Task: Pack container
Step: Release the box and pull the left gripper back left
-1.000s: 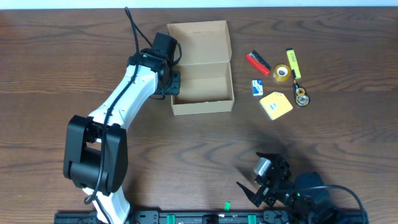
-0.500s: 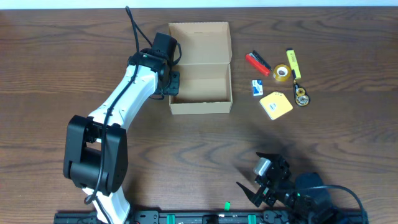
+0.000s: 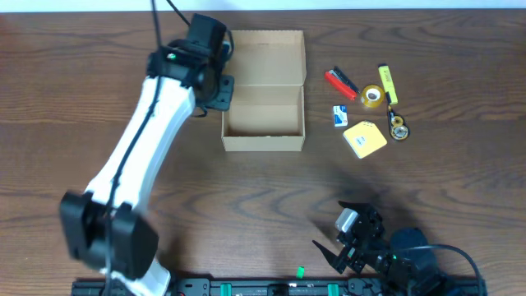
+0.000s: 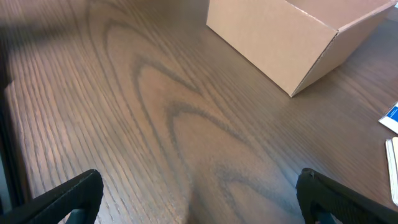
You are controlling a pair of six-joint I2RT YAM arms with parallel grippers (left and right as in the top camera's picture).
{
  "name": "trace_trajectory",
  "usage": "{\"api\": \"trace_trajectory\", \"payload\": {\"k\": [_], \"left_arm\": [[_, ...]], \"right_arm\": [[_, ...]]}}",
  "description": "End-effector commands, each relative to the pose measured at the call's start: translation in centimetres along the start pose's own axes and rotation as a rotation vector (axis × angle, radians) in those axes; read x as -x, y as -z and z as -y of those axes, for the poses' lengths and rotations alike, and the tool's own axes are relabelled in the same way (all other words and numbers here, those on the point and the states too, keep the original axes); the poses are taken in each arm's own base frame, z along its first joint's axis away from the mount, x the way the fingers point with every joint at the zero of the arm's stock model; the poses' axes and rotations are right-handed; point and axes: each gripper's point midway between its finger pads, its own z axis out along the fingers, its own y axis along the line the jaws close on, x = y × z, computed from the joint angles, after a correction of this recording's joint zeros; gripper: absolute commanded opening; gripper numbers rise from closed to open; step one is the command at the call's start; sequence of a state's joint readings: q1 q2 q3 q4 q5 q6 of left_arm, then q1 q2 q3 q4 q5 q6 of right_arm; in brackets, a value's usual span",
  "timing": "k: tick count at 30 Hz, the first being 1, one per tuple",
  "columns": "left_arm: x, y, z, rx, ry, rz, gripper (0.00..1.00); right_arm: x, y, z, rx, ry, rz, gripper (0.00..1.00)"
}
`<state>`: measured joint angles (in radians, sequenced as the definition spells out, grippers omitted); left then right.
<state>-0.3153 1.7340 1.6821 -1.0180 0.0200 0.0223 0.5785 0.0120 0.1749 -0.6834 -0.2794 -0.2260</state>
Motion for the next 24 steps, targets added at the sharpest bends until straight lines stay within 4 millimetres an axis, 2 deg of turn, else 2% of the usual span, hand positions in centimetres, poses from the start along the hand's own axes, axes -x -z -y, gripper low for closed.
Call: {"api": "trace_trajectory", "payload": {"k": [1, 7, 10, 15, 24], "left_arm": [[0.7, 4.5, 0.6, -0.040, -0.140, 0.100, 0.50], [-0.7, 9.7, 2.5, -0.150, -0.313, 0.191, 0.50], [-2.1, 11.2, 2.7, -0.167, -0.350, 0.186, 0.45], [-4.6, 12.1, 2.6, -0.177, -0.371, 0.122, 0.41], [-5.1, 13.9, 3.4, -0.218, -0.384, 0.169, 0.41]], "right_arm": [[-0.3, -0.1, -0.2, 0.009, -0.011, -0.006, 0.99], [-0.3, -0.1, -0.2, 0.009, -0.011, -0.006, 0.99], [-0.3, -0.1, -0.2, 0.009, -0.011, -0.006, 0.99], [-0.3, -0.1, -0.2, 0.009, -0.011, -0.006, 0.99], [-0.3, -0.1, -0.2, 0.009, -0.011, -0.006, 0.99]]}}
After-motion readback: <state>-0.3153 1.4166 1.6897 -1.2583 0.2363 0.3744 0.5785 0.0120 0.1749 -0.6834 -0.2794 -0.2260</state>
